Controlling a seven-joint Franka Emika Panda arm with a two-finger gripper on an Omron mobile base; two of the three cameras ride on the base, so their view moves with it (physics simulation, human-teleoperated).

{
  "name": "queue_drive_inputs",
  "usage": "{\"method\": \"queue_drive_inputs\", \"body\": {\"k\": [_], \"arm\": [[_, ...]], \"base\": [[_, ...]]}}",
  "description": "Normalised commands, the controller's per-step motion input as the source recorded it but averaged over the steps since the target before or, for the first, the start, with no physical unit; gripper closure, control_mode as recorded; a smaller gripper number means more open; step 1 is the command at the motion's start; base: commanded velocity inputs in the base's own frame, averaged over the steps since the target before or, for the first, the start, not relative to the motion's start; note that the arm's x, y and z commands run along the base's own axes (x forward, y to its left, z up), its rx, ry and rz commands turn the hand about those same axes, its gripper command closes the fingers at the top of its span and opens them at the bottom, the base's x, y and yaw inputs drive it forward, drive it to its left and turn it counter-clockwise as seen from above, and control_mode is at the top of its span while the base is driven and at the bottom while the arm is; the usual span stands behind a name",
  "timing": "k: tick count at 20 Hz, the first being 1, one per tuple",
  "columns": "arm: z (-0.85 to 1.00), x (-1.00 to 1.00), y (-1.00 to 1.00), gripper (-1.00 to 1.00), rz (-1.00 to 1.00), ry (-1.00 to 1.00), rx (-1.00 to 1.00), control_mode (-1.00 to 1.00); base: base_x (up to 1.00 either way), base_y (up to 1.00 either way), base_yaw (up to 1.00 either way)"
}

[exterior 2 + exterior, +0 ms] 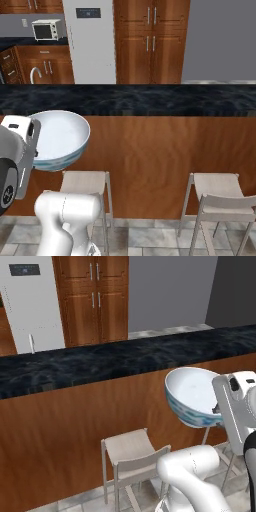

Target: Pick up the bowls from the cabinet and place each bowl in front of a stool on the dining counter.

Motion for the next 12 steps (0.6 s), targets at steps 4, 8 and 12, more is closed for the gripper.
{"method": "queue_drive_inputs", "body": {"k": [4,8,12], "arm": [[0.05,0.10,0.00,1.00,0.02,0.04,-0.01,-1.00],[0.44,0.23,0.00,1.00,0.14,0.04,-0.09,-1.00],[0.59,0.28,0.00,1.00,0.22,0.00,-0.14,-1.00]], "base": [[0.00,0.00,0.00],[0.00,0.00,0.00],[0.00,0.00,0.00]]}}
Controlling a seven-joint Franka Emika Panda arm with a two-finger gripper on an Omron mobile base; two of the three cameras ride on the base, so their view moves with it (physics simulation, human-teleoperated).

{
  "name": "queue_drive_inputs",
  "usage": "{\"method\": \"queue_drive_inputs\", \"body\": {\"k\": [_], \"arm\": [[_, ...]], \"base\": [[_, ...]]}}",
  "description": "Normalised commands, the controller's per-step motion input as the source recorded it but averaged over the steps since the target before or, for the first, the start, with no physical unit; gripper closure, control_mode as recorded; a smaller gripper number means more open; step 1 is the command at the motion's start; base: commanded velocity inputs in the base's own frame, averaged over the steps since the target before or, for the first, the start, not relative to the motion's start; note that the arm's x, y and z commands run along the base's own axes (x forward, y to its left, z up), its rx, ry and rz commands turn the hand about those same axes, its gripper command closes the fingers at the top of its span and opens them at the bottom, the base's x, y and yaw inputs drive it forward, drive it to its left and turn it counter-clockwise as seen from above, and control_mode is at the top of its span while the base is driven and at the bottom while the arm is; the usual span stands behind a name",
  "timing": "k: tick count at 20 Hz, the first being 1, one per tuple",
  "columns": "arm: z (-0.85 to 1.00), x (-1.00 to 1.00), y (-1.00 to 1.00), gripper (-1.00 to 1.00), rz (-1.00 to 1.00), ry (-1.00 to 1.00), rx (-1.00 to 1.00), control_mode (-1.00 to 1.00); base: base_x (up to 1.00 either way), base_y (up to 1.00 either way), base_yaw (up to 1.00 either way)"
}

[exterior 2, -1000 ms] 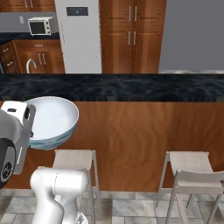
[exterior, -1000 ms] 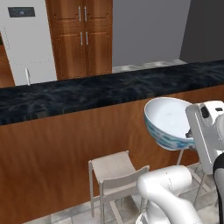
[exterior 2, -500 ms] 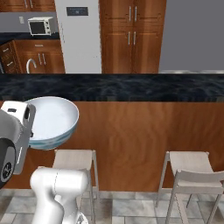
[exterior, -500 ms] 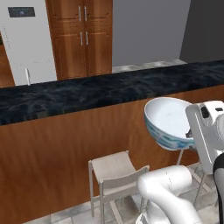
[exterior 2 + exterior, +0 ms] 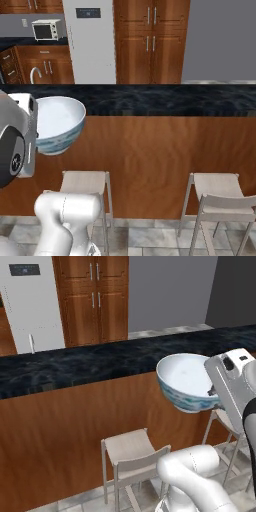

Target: Pick up the bowls from the cabinet and place each bowl in front of a stool on the dining counter.

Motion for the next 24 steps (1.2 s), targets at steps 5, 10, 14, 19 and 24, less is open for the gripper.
{"method": "queue_drive_inputs", "body": {"k": [5,10,14,19,24], "arm": [[0.12,0.46,0.01,1.00,0.24,-0.05,-0.06,-1.00],[0.00,0.79,0.00,1.00,0.31,0.00,-0.05,-1.00],[-0.04,0.76,0.03,1.00,0.25,0.01,0.00,-1.00],[-0.11,0.77,0.02,1.00,0.09,0.10,0.07,-1.00],[0.00,0.97,0.14,1.00,0.07,0.15,0.05,-1.00]], "base": [[0.00,0.00,0.00],[0.00,0.00,0.00],[0.00,0.00,0.00],[0.00,0.00,0.00],[0.00,0.00,0.00]]}}
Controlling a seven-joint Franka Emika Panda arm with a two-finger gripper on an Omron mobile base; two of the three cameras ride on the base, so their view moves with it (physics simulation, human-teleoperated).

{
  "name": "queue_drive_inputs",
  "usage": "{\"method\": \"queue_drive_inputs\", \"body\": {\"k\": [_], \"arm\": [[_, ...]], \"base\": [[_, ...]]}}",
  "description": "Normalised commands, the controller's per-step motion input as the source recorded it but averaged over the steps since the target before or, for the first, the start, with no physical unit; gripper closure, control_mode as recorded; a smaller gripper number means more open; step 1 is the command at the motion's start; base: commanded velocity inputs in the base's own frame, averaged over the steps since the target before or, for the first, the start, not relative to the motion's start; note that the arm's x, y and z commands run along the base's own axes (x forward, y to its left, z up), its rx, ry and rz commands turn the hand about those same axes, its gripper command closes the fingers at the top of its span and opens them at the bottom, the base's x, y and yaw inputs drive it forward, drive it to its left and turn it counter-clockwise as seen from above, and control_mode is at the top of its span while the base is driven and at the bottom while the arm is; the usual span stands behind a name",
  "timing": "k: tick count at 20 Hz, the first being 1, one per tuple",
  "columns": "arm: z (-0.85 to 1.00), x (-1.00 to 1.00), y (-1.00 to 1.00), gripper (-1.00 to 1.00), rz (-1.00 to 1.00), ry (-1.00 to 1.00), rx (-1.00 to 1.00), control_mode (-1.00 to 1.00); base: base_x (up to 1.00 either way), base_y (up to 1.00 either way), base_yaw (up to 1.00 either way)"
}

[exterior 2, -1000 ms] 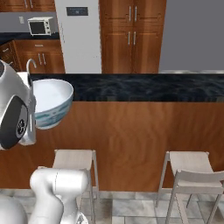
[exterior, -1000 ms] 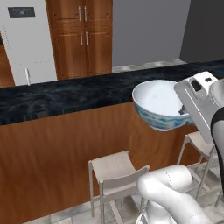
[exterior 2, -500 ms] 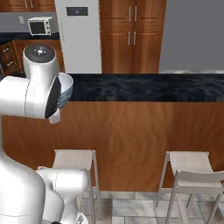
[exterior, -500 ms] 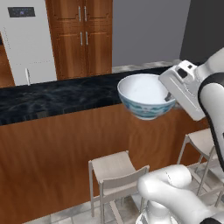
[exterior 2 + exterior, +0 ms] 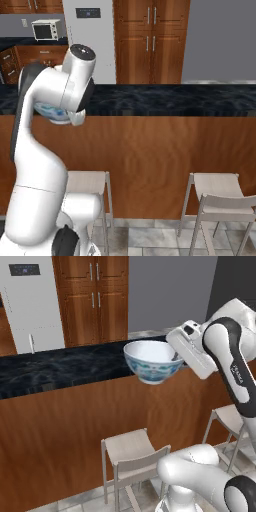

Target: Pick up the bowls from the cabinet and place each bowl in front of a stool on the dining counter.

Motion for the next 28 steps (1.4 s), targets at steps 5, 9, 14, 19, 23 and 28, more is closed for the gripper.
{"method": "queue_drive_inputs", "body": {"k": [5,9,14,19,23,28], "arm": [[0.00,0.98,0.27,1.00,0.04,0.05,0.04,-1.00],[0.00,0.84,0.36,1.00,0.00,0.00,0.00,-1.00],[0.00,0.57,0.12,1.00,0.00,-0.07,0.00,-1.00],[-0.05,0.51,0.00,1.00,0.05,-0.04,0.00,-1.00],[-0.34,0.41,-0.04,1.00,0.08,-0.09,0.00,-1.00],[-0.18,0.43,0.03,1.00,0.03,-0.06,0.00,-1.00]], "base": [[0.00,0.00,0.00],[0.00,0.00,0.00],[0.00,0.00,0.00],[0.00,0.00,0.00],[0.00,0.00,0.00],[0.00,0.00,0.00]]}}
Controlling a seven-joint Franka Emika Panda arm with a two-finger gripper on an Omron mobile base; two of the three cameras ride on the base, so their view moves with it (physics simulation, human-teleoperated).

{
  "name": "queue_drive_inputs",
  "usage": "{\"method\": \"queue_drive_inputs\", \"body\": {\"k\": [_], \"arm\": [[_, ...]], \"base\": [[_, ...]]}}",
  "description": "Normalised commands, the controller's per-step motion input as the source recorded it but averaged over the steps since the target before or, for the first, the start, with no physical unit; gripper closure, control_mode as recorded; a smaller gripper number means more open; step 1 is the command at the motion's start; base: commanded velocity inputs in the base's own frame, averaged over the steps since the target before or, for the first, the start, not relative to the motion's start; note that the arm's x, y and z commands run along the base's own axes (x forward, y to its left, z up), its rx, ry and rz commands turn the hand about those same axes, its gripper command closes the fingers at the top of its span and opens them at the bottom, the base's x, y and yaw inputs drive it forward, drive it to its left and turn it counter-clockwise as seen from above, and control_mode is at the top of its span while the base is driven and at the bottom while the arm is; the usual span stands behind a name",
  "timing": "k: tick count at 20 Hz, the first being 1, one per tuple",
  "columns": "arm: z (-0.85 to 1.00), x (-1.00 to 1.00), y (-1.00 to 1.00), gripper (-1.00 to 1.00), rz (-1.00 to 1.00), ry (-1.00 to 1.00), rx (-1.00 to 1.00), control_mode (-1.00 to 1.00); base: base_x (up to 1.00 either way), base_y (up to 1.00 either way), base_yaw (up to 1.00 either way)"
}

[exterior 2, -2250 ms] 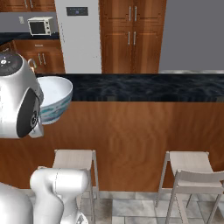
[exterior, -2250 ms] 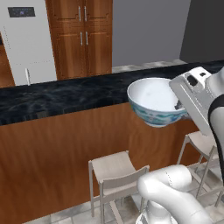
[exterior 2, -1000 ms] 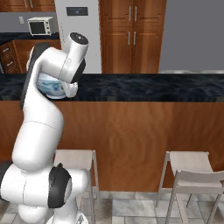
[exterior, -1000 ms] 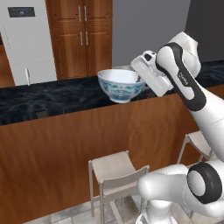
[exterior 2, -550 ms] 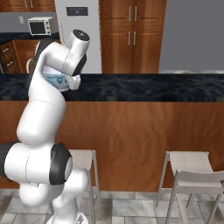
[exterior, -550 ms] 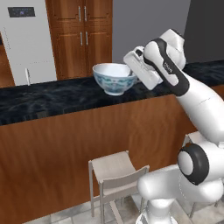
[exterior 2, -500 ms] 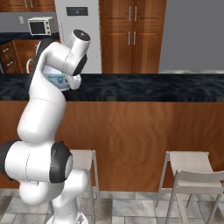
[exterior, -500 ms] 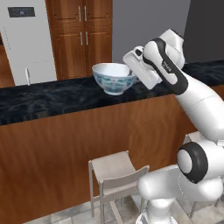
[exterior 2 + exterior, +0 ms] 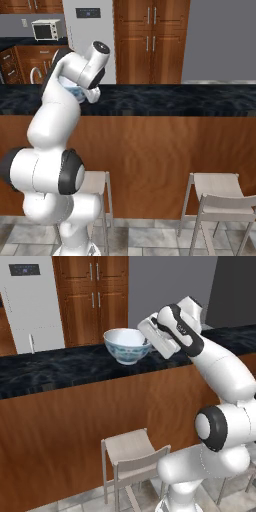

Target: Pick up the bowls from the cabinet and place each bowl in front of a stool on the dining counter.

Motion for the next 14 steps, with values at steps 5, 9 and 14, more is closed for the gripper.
{"method": "queue_drive_inputs", "body": {"k": [5,9,14], "arm": [[-0.03,0.55,0.17,1.00,0.00,0.00,-0.11,-1.00],[0.00,0.43,0.12,1.00,0.00,0.23,-0.25,-1.00],[-0.22,0.32,0.00,1.00,0.00,0.05,-0.03,-1.00]], "base": [[0.00,0.00,0.00],[0.00,0.00,0.00],[0.00,0.00,0.00]]}}
